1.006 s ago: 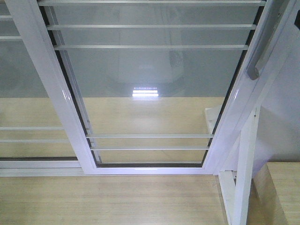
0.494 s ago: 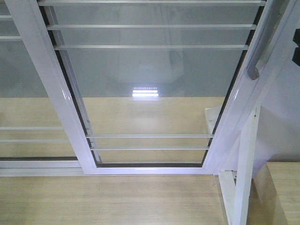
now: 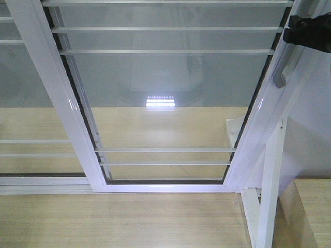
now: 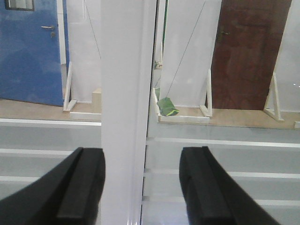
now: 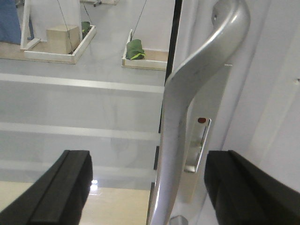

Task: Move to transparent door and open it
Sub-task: 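Close the right gripper around the silver vertical handle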

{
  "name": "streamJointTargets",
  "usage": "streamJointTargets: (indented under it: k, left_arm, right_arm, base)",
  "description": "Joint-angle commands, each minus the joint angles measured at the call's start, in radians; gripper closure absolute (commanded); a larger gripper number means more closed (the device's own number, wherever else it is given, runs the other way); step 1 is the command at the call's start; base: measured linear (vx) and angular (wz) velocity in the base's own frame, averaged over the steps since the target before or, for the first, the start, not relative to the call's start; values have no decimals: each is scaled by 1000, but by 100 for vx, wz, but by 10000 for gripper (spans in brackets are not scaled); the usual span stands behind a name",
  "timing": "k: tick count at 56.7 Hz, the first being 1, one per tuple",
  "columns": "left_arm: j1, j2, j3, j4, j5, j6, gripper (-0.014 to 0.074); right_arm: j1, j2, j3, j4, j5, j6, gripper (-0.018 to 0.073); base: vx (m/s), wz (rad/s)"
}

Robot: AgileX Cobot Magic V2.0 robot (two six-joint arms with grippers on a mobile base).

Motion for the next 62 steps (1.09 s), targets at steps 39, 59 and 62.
streamJointTargets:
  k: [39,59,62]
  left_arm:
    - [-4,-8,-38,-7,-75,-5,110]
    - [-4,-8,-38,-7,-74,-5,110]
    - [-4,-8,-38,-7,-73,-5,110]
  right_arm:
    - [-83,245,-246,30,-121,3,53]
    - [-82,292,-268,0,-183,60,144]
    - [-82,303,-268,0,-193,64,181]
  base:
    - [0,0]
    - [0,0]
    - [0,0]
